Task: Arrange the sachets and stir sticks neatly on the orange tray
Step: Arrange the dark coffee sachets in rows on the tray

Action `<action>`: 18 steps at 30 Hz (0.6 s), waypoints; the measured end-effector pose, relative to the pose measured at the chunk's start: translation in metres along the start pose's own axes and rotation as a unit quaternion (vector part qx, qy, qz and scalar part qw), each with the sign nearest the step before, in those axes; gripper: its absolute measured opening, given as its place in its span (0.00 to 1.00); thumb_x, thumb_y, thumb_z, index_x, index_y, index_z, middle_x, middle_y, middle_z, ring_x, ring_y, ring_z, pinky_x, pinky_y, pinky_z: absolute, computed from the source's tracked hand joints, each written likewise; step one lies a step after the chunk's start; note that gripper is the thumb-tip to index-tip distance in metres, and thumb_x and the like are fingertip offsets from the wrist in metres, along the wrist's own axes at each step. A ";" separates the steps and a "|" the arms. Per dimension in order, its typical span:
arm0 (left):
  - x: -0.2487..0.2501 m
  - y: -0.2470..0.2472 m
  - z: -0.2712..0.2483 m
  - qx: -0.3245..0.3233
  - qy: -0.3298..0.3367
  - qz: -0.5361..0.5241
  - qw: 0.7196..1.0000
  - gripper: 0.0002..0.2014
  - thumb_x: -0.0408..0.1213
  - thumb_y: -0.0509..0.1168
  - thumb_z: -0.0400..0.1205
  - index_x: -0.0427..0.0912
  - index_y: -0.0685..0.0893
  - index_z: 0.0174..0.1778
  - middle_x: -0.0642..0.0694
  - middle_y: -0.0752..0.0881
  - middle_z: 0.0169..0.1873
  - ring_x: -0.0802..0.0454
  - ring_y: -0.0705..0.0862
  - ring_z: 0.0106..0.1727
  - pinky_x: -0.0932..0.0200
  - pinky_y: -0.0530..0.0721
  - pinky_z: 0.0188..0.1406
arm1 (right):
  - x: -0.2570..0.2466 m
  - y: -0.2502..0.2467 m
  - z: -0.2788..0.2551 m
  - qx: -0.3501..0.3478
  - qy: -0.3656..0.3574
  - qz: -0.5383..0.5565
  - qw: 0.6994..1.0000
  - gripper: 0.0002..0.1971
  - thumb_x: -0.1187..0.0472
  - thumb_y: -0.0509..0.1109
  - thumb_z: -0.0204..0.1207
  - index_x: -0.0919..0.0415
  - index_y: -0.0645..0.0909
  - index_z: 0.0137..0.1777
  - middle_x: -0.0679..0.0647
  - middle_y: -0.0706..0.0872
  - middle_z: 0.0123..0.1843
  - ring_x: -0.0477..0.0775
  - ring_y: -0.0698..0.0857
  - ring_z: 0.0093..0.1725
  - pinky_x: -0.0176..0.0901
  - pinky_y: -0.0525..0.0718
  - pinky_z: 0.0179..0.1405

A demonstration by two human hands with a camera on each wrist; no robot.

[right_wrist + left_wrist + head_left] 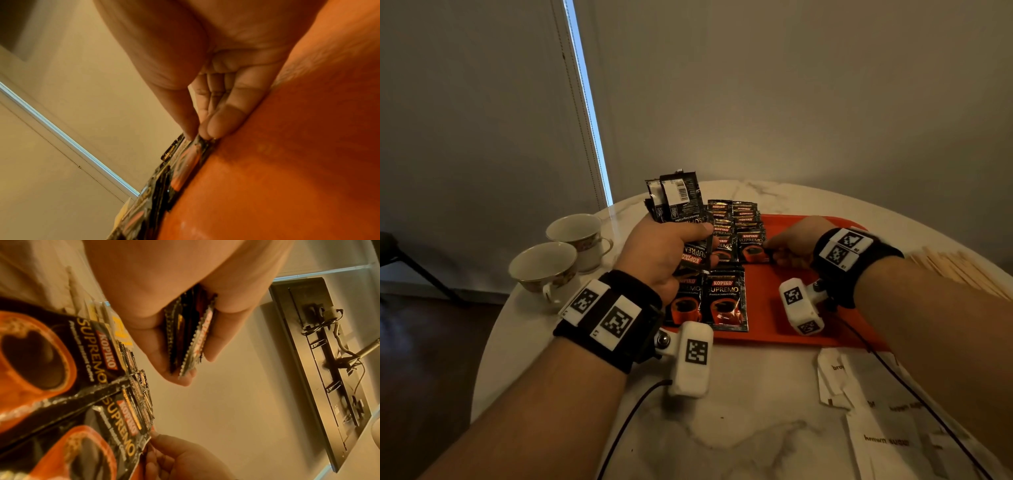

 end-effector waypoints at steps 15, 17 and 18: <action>-0.004 0.015 -0.018 -0.168 -0.018 0.097 0.981 0.21 0.17 0.71 0.79 0.43 0.86 0.62 0.40 0.92 0.44 0.42 0.91 0.42 0.45 0.91 0.37 | -0.022 0.010 -0.079 -0.155 -0.301 0.223 0.914 0.17 0.52 0.86 0.60 0.55 0.88 0.47 0.56 0.91 0.46 0.57 0.87 0.44 0.56 0.82 0.44; -0.004 0.015 -0.017 -0.171 -0.029 0.087 0.981 0.21 0.20 0.71 0.80 0.43 0.84 0.66 0.38 0.92 0.48 0.41 0.91 0.44 0.45 0.92 0.37 | -0.016 0.013 -0.076 -0.161 -0.285 0.265 0.907 0.16 0.56 0.82 0.63 0.58 0.87 0.49 0.56 0.90 0.44 0.53 0.86 0.39 0.49 0.84 0.38; -0.003 0.014 -0.016 -0.167 -0.036 0.076 0.982 0.20 0.21 0.70 0.81 0.43 0.84 0.67 0.37 0.92 0.50 0.40 0.92 0.45 0.45 0.92 0.37 | -0.013 0.014 -0.075 -0.168 -0.274 0.281 0.904 0.14 0.57 0.81 0.65 0.58 0.87 0.50 0.54 0.90 0.43 0.50 0.85 0.36 0.44 0.83 0.34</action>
Point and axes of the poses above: each hand's wrist, its own z-axis towards the middle knuckle, its own y-axis out of the palm, x = y × z, the point moved 2 cm from there along z, towards the middle knuckle
